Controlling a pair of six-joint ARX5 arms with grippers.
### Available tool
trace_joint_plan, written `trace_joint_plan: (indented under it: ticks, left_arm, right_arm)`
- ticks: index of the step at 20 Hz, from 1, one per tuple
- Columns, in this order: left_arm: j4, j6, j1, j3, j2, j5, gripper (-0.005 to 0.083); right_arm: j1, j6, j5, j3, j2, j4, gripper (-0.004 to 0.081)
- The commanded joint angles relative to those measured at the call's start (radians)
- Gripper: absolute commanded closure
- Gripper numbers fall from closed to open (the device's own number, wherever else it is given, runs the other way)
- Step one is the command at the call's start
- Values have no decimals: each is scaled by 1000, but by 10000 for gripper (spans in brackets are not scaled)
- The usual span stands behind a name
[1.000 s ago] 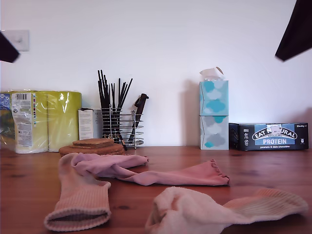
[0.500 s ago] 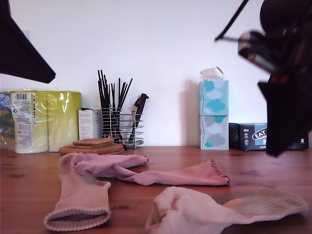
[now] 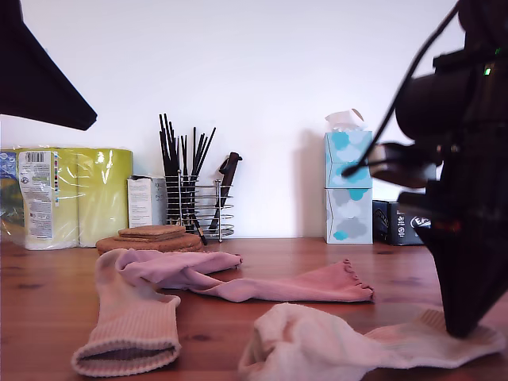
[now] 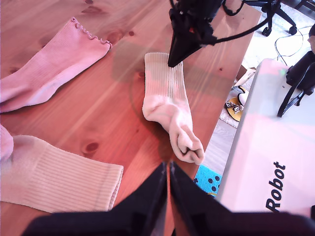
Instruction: Pair up the socks based on colour and pattern, by placing each sock on top of its pair
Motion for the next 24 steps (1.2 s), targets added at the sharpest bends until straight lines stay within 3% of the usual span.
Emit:
trace_joint_plan:
  ticks: [1, 5, 9, 13, 16, 18, 20, 22, 24]
  left_arm:
    - [11, 5, -2, 4, 4, 2, 793]
    - [24, 5, -2, 4, 4, 2, 793]
    - [27, 5, -2, 4, 4, 2, 793]
    - [30, 5, -2, 4, 4, 1, 793]
    - [30, 5, -2, 4, 4, 1, 793]
    - [29, 5, -2, 4, 4, 1, 793]
    - [27, 4, -2, 4, 4, 1, 793]
    - [47, 6, -2, 4, 5, -31, 793]
    - [106, 24, -2, 4, 12, -117, 793]
  right_arm:
    - [5, -32, 25, -2, 45, 23, 781]
    - [6, -118, 69, 0, 91, 95, 781]
    - [6, -323, 176, 0, 98, 256, 781]
    - [12, -592, 142, 0, 98, 482, 781]
    - [40, -688, 69, 1, 99, 615, 781]
    - [73, -710, 52, 2, 108, 681, 781]
    - [103, -690, 66, 18, 110, 645, 781]
    - [130, -587, 89, 60, 108, 563, 781]
    - [152, -442, 106, 124, 108, 467, 781]
